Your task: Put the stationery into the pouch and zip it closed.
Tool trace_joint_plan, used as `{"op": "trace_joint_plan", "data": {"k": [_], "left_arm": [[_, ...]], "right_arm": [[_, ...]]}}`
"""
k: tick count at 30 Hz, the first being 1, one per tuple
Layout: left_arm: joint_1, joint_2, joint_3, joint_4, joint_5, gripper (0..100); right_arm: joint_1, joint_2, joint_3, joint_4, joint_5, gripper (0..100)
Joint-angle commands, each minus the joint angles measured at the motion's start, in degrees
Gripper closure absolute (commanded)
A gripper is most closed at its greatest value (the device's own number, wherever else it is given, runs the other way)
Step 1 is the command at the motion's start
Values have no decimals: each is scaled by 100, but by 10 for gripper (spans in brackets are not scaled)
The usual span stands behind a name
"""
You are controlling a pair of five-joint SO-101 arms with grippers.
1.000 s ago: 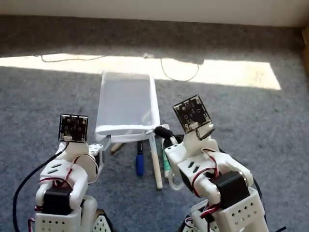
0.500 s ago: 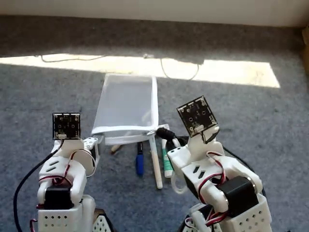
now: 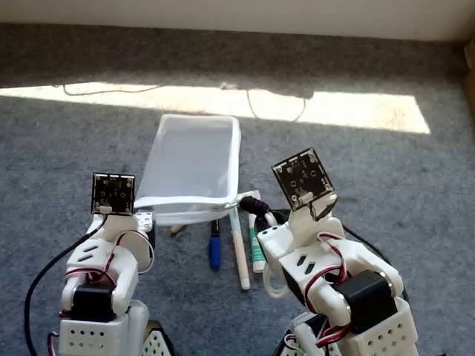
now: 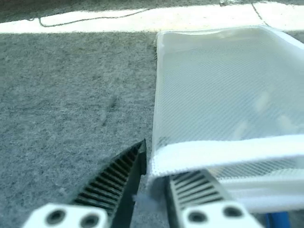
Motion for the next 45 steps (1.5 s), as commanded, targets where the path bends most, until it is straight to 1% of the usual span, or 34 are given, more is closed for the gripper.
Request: {"op": "trace_joint_plan", "data": {"k": [1,2,5,8,10,12,18,25,29,35,41,45], "left_arm": [[119,-66,-435,-79,9,995],[110,-66,-558,-26,9,992],[119,-66,-1024,554,9,994],[136,-13,-1490,923,0,994],[154,-4,-1684,1020,-114,994],[154,4,-1833,1029,-167,994],[154,13,-2176,1240,-193,994],[154,127,-2563,1486,-193,994],[154,1024,-2985,1547,-193,994],[154,2413,-4022,1732,-176,994],[154,3292,-4787,1811,-132,994],[163,3934,-5182,1802,290,994]], "right_arm": [[-48,-75,-382,119,-53,992],[-40,-75,-400,171,-53,992],[-22,-75,-418,286,-44,987],[-13,-75,-418,312,-70,925],[-13,-75,-418,312,-70,877],[31,-75,-418,312,-70,852],[716,-75,-374,259,-44,850],[840,-66,-163,-189,-44,850],[840,-66,207,-514,-53,850],[884,-66,681,-927,-53,850],[1543,-66,971,-1393,-70,850],[1710,-66,1112,-1596,-70,850]]}}
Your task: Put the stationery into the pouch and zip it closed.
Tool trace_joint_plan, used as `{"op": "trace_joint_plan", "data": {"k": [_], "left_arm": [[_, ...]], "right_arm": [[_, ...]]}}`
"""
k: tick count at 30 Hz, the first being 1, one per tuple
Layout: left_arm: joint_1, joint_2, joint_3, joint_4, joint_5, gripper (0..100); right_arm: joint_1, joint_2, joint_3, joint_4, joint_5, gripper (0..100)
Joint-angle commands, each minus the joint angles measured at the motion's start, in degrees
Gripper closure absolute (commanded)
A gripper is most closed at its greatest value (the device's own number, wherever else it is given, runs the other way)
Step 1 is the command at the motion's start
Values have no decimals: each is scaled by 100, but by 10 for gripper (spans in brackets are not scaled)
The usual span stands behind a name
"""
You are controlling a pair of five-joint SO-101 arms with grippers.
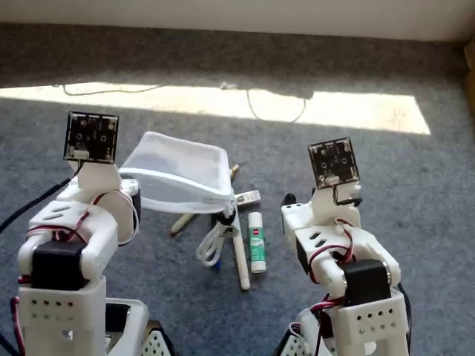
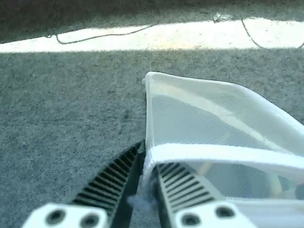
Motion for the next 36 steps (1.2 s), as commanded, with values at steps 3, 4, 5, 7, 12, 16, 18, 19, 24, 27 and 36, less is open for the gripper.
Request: {"op": "trace_joint_plan", "data": {"k": [3,4,5,7,12,16,18,19,24,27,36], "left_arm": [[207,1042,-1024,0,519,994],[224,1182,-1138,0,554,994],[224,1314,-1244,0,624,994],[224,1569,-1455,9,747,994],[224,2044,-1719,9,1011,994],[207,2299,-1736,-35,1213,994],[198,2378,-1833,-35,1292,994],[198,2413,-1912,0,1319,994],[-242,2501,-2255,105,1327,994],[-426,2501,-2273,123,1327,994],[-840,2484,-2264,378,1284,993]], "right_arm": [[136,-57,-48,-242,-62,850],[145,-57,-40,-242,-62,850],[145,-57,-40,-242,-62,850],[145,-57,-31,-233,-62,850],[145,-57,-31,-215,-62,850],[145,-40,-31,-198,-62,850],[145,-31,-31,-198,-62,850],[145,-31,-22,-198,-62,850],[119,-22,-22,-198,-62,850],[22,-13,-22,-198,-62,850],[-1068,-4,-13,-198,-70,850]]}}
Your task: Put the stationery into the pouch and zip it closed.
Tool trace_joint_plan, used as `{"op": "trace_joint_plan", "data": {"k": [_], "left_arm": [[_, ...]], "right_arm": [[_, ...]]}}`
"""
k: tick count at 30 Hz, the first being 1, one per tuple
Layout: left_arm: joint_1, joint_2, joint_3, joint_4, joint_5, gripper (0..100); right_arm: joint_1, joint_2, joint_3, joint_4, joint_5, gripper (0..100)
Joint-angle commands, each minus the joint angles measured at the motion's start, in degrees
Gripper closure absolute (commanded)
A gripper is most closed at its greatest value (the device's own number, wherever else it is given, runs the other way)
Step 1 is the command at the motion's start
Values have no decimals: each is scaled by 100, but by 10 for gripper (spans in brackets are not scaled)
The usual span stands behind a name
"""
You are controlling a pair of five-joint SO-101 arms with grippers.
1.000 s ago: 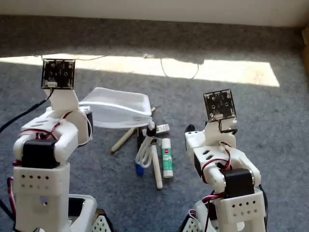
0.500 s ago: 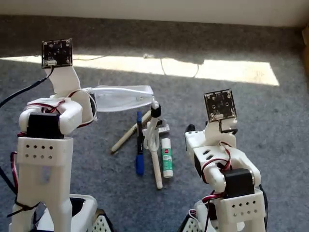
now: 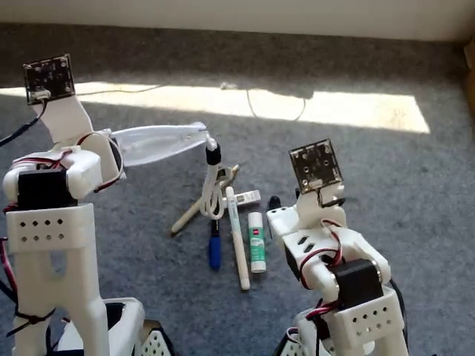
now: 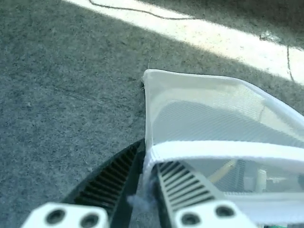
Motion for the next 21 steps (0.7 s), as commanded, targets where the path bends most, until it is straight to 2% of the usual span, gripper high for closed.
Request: {"op": "trace_joint_plan", "data": {"k": [1,4,11,16,21], "left_arm": [[-75,-31,-330,141,0,993],[-57,-22,-330,141,0,993],[-48,-48,-330,176,9,993],[-48,-22,-321,176,9,993],[-40,-22,-321,176,9,993]], "right_arm": [[-338,-4,-31,-119,-70,850],[-426,189,-48,-119,-290,850],[-453,1736,-101,-171,-387,850],[-462,2246,-66,-725,-844,850],[-655,2782,-66,-980,-949,850]]}}
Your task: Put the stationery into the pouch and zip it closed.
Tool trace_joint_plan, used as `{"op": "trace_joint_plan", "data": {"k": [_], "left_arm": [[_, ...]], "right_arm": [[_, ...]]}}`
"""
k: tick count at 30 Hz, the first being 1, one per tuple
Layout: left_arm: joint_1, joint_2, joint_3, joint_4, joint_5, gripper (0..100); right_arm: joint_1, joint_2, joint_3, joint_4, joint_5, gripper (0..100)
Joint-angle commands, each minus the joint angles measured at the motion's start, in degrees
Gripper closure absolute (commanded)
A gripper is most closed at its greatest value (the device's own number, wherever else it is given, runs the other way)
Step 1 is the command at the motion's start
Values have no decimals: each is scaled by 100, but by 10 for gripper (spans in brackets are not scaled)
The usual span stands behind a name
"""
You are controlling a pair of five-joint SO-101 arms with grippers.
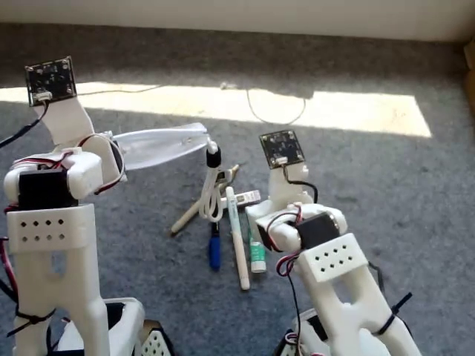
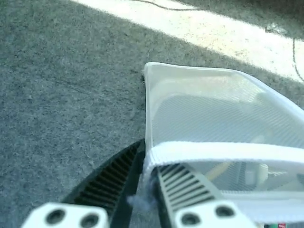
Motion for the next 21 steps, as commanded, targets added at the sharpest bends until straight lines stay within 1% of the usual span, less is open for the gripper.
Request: {"op": "trace_joint_plan", "data": {"k": [1,5,21], "left_arm": [[-48,-22,-321,26,9,993],[75,-22,-295,26,9,993],[75,-48,-189,18,9,993]], "right_arm": [[-207,391,-84,-295,-79,850],[-207,884,-101,-514,-79,850],[-207,2202,-110,-1253,-62,850]]}}
